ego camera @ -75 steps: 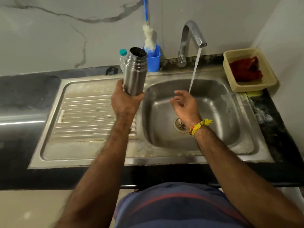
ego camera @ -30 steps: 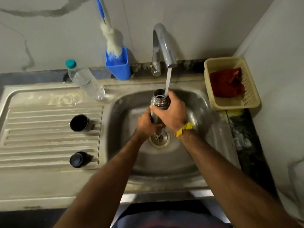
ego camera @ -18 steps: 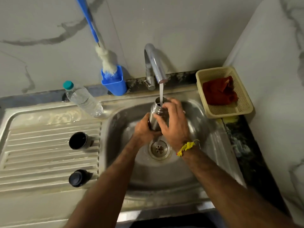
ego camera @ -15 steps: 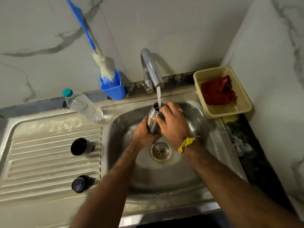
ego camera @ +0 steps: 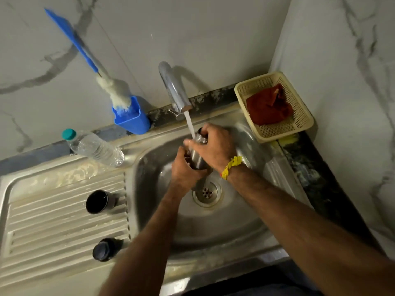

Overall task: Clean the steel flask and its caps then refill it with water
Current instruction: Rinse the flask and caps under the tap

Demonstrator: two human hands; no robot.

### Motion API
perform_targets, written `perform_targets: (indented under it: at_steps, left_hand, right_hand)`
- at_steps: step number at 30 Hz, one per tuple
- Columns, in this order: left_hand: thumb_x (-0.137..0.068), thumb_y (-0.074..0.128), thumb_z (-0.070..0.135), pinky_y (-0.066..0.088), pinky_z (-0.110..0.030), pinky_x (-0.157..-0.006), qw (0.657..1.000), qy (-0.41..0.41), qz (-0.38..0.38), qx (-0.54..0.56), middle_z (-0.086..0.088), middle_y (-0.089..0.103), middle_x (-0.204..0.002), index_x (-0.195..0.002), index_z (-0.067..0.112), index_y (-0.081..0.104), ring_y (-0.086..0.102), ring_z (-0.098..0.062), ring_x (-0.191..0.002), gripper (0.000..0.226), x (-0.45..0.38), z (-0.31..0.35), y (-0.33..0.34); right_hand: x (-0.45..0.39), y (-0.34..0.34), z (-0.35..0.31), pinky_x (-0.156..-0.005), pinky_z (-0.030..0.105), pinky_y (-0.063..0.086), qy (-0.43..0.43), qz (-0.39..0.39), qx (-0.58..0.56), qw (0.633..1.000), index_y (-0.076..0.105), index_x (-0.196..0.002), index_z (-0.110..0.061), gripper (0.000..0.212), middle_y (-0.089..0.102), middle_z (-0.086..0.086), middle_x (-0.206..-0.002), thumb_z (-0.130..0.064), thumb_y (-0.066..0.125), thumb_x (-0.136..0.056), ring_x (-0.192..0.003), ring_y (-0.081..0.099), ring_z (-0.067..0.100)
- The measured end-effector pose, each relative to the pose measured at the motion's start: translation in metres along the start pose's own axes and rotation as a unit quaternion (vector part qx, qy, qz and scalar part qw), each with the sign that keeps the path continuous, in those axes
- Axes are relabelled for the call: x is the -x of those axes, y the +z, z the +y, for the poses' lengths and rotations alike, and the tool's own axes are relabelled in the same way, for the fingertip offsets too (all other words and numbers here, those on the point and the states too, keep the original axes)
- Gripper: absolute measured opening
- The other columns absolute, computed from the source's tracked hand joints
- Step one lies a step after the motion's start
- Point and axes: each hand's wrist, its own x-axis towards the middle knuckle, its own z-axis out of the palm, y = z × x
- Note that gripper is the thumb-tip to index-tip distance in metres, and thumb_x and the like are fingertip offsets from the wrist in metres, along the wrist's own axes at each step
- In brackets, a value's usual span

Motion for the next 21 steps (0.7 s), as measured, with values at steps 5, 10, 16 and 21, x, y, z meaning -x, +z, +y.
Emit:
perform_targets:
  at_steps: [5, 10, 16, 21]
  left_hand:
    - [-0.065, 0.093, 0.004, 0.061, -0.028, -0.08, 0.998, 0.035, -0.028, 0.048, 0.002, 0.073, -0.106, -0.12, 0.018, 0.059, 0.072, -0.018, -0.1, 0.066, 0.001, -0.007, -0.002]
    - [-0.053, 0.094, 0.03, 0.061, -0.039, -0.088, 0.997, 0.045, 0.008, 0.056, 0.003, 0.073, -0.111, -0.128, 0.016, 0.059, 0.071, -0.012, -0.102, 0.084, -0.008, 0.0, -0.002]
    - [-0.055, 0.095, 0.032, 0.061, -0.033, -0.082, 1.0, 0.012, -0.009, 0.017, 0.007, 0.07, -0.109, -0.127, 0.023, 0.054, 0.07, -0.011, -0.1, 0.083, -0.004, 0.007, -0.002]
    - [-0.069, 0.088, 0.005, 0.061, -0.043, -0.082, 0.993, 0.056, -0.057, 0.092, -0.002, 0.073, -0.1, -0.115, 0.01, 0.065, 0.072, -0.019, -0.095, 0.052, 0.002, 0.008, -0.01]
  right_hand:
    - [0.009, -0.003, -0.016, -0.08, 0.037, 0.054, -0.057, -0.081, 0.0, 0.995, 0.046, -0.106, -0.018, 0.053, 0.066, 0.002, -0.102, -0.045, 0.081, -0.077, -0.091, 0.065, 0.023]
    - [0.005, 0.005, -0.014, -0.088, 0.035, 0.054, 0.001, -0.052, -0.085, 0.995, 0.043, -0.13, -0.021, 0.082, 0.068, 0.001, -0.111, -0.046, 0.087, -0.066, -0.097, 0.065, 0.02]
    - [0.009, 0.009, -0.012, -0.084, 0.03, 0.054, 0.015, 0.013, -0.045, 0.999, 0.052, -0.112, -0.022, 0.059, 0.07, -0.004, -0.108, -0.055, 0.08, -0.072, -0.098, 0.067, 0.018]
    - [0.015, 0.007, -0.012, -0.078, 0.027, 0.05, -0.045, -0.084, -0.022, 0.995, 0.038, -0.127, -0.019, 0.073, 0.066, 0.001, -0.113, -0.044, 0.082, -0.074, -0.098, 0.065, 0.021]
